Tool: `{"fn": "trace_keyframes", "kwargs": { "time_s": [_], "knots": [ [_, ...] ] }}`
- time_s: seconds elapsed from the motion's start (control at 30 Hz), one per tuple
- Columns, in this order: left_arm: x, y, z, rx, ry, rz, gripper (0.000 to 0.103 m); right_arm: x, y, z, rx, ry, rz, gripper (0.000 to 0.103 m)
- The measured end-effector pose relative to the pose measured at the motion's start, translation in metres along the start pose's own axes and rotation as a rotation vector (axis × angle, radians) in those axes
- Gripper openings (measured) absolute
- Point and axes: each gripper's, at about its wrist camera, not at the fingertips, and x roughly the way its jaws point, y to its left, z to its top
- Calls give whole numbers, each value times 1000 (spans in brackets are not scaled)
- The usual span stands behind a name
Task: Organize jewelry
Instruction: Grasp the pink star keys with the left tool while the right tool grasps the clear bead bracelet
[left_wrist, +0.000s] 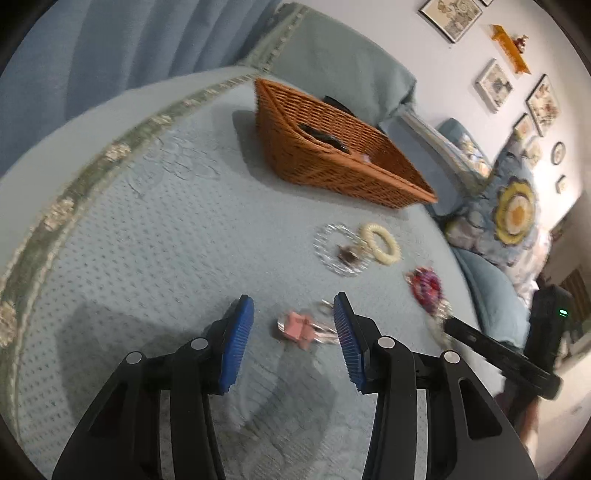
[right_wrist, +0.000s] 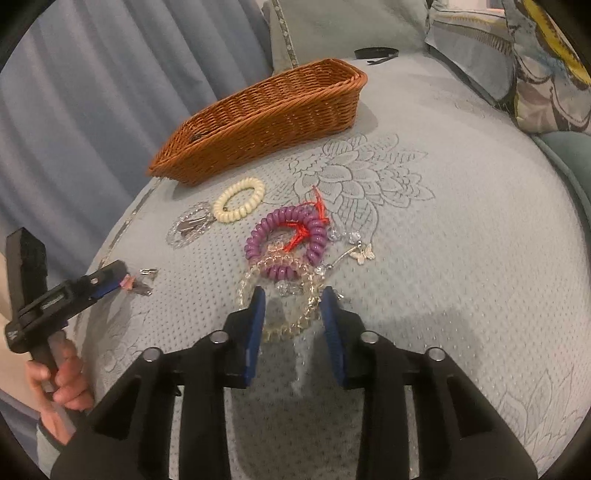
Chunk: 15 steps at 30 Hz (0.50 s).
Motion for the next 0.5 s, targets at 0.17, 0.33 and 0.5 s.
{"fn": "trace_keyframes", "kwargs": {
  "time_s": [0.17,0.33,0.5],
  "knots": [
    [-2,-18,-19,61,59,-61,42,-1,-1,0,-9,-13,0,26],
    [-8,-38,-40,108,104,-111,42,-4,-4,-1,3,-26,21,26],
    [-20,-46,-34,179,7,36,48,-8,-6,-5,13,-41,42,26]
  ]
}}
